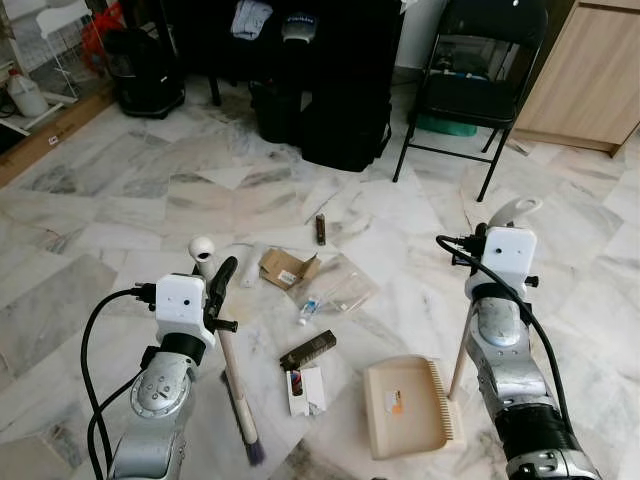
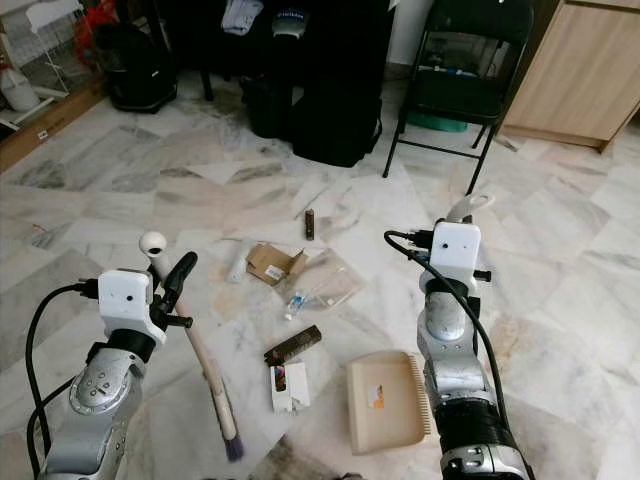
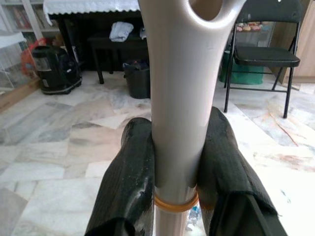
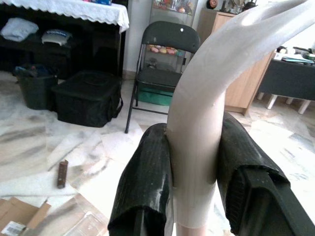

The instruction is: Sweep floor

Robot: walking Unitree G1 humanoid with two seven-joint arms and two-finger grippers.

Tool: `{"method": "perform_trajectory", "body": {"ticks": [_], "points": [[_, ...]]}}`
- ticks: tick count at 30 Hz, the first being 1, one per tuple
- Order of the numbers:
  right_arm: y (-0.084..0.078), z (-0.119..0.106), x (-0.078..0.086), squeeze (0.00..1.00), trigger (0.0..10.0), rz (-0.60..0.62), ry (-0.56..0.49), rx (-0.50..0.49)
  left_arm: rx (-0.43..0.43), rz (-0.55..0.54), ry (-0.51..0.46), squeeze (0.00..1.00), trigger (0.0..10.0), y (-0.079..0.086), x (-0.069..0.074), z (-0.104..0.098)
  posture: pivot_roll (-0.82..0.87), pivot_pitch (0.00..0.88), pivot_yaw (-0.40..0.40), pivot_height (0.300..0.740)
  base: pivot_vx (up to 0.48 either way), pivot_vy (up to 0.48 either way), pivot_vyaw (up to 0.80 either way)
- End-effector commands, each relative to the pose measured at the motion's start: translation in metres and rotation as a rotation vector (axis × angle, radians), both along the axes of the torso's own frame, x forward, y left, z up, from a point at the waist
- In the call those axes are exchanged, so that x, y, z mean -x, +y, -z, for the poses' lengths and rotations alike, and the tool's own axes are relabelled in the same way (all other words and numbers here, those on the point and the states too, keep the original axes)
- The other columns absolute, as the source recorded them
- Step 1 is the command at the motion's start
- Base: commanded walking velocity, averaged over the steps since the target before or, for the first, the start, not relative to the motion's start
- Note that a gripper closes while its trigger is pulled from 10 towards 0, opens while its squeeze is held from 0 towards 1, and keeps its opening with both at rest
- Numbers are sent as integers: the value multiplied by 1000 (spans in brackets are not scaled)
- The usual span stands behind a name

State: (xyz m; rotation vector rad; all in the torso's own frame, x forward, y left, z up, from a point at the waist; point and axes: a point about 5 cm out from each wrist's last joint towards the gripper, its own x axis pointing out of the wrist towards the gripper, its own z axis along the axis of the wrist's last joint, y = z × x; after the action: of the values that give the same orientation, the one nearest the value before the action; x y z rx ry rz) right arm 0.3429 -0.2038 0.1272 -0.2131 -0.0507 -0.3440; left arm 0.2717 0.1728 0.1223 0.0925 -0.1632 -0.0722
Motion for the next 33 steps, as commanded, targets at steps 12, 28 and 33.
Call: {"method": "perform_trajectory", "body": {"ticks": [12, 28, 33], "points": [[-9, -10, -20, 0, 10000, 17, -4, 8, -4, -10, -44, 0, 10000, 2, 4, -8, -64, 235, -56, 740, 0, 0, 0], [32, -24, -31, 0, 10000, -227, -124, 196, -2, -26, -47, 0, 10000, 5, 7, -9, -58, 280, -67, 740, 0, 0, 0], [32, -23, -31, 0, 10000, -230, -137, 191, -5, -33, -59, 0, 10000, 7, 10, -13, -42, 303, -71, 740, 0, 0, 0]]}}
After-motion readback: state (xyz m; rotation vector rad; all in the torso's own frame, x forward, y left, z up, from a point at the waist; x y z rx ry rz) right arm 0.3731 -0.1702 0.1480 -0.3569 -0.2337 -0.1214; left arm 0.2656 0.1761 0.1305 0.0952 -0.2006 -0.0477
